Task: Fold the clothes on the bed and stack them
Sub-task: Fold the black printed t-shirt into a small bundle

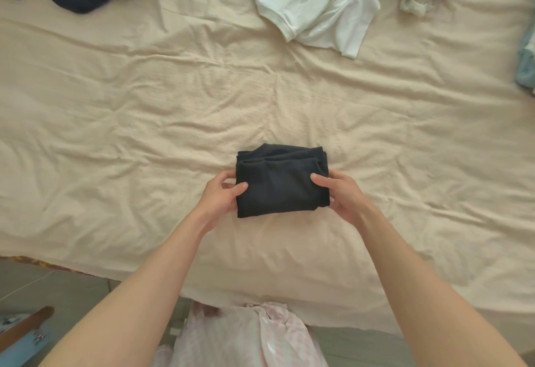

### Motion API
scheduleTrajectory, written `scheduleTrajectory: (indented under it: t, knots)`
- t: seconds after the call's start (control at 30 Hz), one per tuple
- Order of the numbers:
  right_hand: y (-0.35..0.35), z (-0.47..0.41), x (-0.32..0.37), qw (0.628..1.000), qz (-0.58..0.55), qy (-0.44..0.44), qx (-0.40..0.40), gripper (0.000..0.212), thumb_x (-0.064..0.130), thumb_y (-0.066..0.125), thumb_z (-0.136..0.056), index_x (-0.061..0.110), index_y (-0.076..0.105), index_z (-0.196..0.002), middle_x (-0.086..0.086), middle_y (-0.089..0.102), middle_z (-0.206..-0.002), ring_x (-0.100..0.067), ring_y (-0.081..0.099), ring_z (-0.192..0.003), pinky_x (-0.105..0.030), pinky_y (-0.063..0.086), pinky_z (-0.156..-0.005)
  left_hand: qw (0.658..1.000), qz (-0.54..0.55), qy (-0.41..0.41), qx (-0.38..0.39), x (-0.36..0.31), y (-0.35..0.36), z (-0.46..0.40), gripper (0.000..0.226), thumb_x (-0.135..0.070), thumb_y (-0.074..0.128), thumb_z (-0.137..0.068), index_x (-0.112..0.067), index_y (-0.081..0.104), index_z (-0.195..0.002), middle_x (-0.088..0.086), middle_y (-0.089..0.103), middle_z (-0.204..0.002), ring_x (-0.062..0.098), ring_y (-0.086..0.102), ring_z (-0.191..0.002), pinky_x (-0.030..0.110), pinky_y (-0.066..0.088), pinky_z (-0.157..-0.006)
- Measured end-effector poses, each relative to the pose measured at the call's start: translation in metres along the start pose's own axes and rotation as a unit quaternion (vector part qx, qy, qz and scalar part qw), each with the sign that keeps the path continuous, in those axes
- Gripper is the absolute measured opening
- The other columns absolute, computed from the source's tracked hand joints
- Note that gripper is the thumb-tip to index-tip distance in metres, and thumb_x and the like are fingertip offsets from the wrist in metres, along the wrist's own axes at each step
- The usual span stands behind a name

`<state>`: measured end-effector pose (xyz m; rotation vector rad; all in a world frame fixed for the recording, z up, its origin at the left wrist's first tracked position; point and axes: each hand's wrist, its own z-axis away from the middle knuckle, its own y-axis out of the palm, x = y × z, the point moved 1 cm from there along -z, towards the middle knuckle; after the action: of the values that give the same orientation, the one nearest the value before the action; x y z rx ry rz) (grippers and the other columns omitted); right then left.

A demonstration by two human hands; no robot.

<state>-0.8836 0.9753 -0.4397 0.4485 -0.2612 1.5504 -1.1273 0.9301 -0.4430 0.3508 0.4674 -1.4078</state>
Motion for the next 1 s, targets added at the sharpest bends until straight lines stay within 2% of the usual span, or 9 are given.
scheduleTrajectory:
  t: [0.13, 0.33, 0.57, 0.67, 0.8, 0.93, 1.0]
  knots:
    - [0.007, 0.032, -0.006, 0.999, 0.022, -0.018, -0.016, 0.03, 0.013, 0.066, -0.086, 0.014, 0.059, -0.115, -0.005, 0.066, -0.116, -0.02, 0.064, -0.101, -0.031, 0.053, -0.07, 1.0, -0.001, 0.015, 0.008, 0.003, -0.01, 0.036, 0.019, -0.012, 0.06, -0.091, -0.019, 0.058, -0.109, 0.008, 0.067, -0.101, 0.016, 0.069, -0.085, 0.023, 0.053, -0.061]
    - [0.024, 0.107, -0.034, 0.996, 0.042, -0.07, 0.046, 0.032, 0.008, 0.059, -0.09, 0.016, 0.059, -0.121, -0.004, 0.069, -0.113, -0.018, 0.066, -0.1, -0.033, 0.056, -0.072, 0.999, 0.01, 0.025, -0.017, 0.018, -0.034, 0.107, 0.019, -0.01, 0.06, -0.091, -0.019, 0.059, -0.108, 0.008, 0.067, -0.103, 0.018, 0.067, -0.089, 0.025, 0.052, -0.064]
    - [0.029, 0.176, -0.107, 0.996, -0.02, -0.081, -0.017, 0.034, 0.004, 0.058, -0.09, 0.012, 0.058, -0.124, -0.008, 0.067, -0.115, -0.024, 0.064, -0.103, -0.029, 0.051, -0.068, 0.997, -0.061, 0.035, 0.012, 0.053, -0.033, 0.165, 0.019, -0.006, 0.054, -0.093, -0.017, 0.057, -0.108, 0.006, 0.064, -0.101, 0.015, 0.064, -0.084, 0.024, 0.05, -0.061]
    - [0.011, 0.209, -0.139, 0.995, -0.056, -0.078, -0.034, 0.036, 0.005, 0.057, -0.091, 0.014, 0.057, -0.126, -0.006, 0.066, -0.118, -0.023, 0.062, -0.107, -0.029, 0.051, -0.071, 0.995, -0.084, 0.04, 0.027, 0.071, -0.015, 0.191, 0.018, -0.005, 0.054, -0.092, -0.02, 0.059, -0.102, 0.004, 0.064, -0.099, 0.014, 0.064, -0.084, 0.024, 0.049, -0.061]
    - [-0.028, 0.255, -0.168, 0.994, -0.065, -0.071, -0.057, 0.04, 0.007, 0.058, -0.091, 0.013, 0.053, -0.131, -0.007, 0.063, -0.121, -0.025, 0.059, -0.111, -0.039, 0.052, -0.086, 0.992, -0.112, 0.036, 0.055, 0.092, 0.02, 0.231, 0.023, -0.007, 0.055, -0.093, -0.015, 0.057, -0.114, 0.005, 0.064, -0.105, 0.016, 0.064, -0.09, 0.025, 0.05, -0.063]
    - [-0.079, 0.302, -0.179, 0.99, -0.076, -0.09, -0.074, 0.04, 0.009, 0.059, -0.091, 0.011, 0.052, -0.131, -0.007, 0.063, -0.121, -0.023, 0.061, -0.106, -0.03, 0.052, -0.071, 0.988, -0.126, 0.046, 0.071, 0.107, 0.071, 0.272, 0.023, -0.009, 0.056, -0.093, -0.016, 0.057, -0.114, 0.004, 0.064, -0.105, 0.016, 0.064, -0.091, 0.027, 0.051, -0.066]
    - [-0.111, 0.325, -0.18, 0.989, -0.075, -0.106, -0.074, 0.04, 0.009, 0.059, -0.091, 0.012, 0.053, -0.13, -0.007, 0.064, -0.119, -0.023, 0.063, -0.105, -0.028, 0.051, -0.068, 0.988, -0.126, 0.059, 0.072, 0.111, 0.103, 0.292, 0.022, -0.009, 0.056, -0.092, -0.018, 0.057, -0.113, 0.003, 0.065, -0.104, 0.017, 0.064, -0.092, 0.028, 0.051, -0.068]
